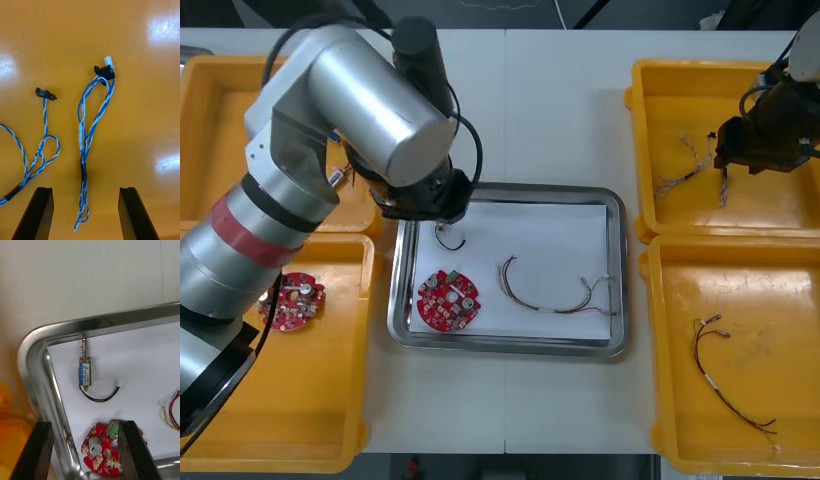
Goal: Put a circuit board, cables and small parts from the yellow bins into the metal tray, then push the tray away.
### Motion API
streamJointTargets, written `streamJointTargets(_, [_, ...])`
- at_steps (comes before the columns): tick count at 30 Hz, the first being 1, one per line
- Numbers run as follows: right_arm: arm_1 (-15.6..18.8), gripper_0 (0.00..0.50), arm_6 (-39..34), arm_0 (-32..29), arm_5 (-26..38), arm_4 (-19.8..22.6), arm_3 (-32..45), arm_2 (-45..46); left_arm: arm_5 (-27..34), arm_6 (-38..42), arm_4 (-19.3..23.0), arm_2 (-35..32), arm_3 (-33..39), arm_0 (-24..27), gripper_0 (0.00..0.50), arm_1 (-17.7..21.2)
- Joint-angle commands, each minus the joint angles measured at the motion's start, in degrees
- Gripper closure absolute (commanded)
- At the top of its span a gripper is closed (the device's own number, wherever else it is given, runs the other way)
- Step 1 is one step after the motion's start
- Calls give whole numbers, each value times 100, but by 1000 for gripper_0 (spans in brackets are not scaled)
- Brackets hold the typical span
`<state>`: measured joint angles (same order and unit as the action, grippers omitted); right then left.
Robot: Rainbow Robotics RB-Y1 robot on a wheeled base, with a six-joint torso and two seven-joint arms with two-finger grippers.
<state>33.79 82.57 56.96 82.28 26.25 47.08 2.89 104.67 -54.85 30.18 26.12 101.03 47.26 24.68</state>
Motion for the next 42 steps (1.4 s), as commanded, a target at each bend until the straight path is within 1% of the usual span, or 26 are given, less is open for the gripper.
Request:
streamJointTargets(1, [-83, 0, -311, 289, -282, 126, -260, 159, 533, 615, 269, -837, 505, 11, 0, 37])
streamJointTargets(4, [-101, 0, -320, 289, -388, 152, -418, 159, 533, 607, 480, -1162, 505, 143, 0, 195])
streamJointTargets(9, [-118, 0, -355, 272, -423, 169, -559, 159, 533, 563, 586, -1628, 382, 362, 0, 468])
streamJointTargets(12, [-136, 0, -364, 210, -441, 187, -585, 159, 533, 510, 630, -1830, 171, 494, 0, 679])
streamJointTargets(15, [-136, 0, -373, 131, -520, 319, -585, 159, 533, 431, 638, -2006, -154, 617, 0, 899])
streamJointTargets(18, [-136, 0, -373, 87, -581, 345, -585, 151, 533, 352, 612, -2120, -620, 723, 0, 1057])
streamJointTargets(20, [-145, 0, -373, 87, -581, 336, -585, 115, 533, 299, 507, -2120, -1024, 802, 0, 1136])
streamJointTargets(22, [-145, 0, -373, 87, -599, 336, -585, 107, 388, 264, 401, -2120, -1305, 855, 0, 1162])
streamJointTargets(24, [-145, 0, -382, 69, -643, 336, -585, 98, 124, 220, 252, -2129, -1692, 942, 0, 1180])
streamJointTargets(31, [-145, 0, -382, -18, -731, 345, -577, 36, -685, 158, -126, -2181, -2650, 1171, 0, 1171])
streamJointTargets(32, [-145, 131, -382, -27, -739, 345, -585, 36, -825, 132, -179, -2181, -2808, 1224, 0, 1162])
streamJointTargets(33, [-145, 307, -382, -45, -739, 354, -585, 36, -966, 123, -232, -2181, -2975, 1268, 0, 1162])
streamJointTargets(34, [-136, 394, -382, -45, -748, 363, -585, 36, -1036, 123, -240, -2181, -3046, 1294, 0, 1162])
streamJointTargets(35, [-145, 500, -382, -54, -739, 372, -585, 36, -1168, 106, -276, -2181, -3213, 1329, 0, 1162])
streamJointTargets(42, [-101, 500, -347, -62, -652, 372, -524, 45, -2003, 0, -381, -2181, -4065, 1505, 0, 1109])
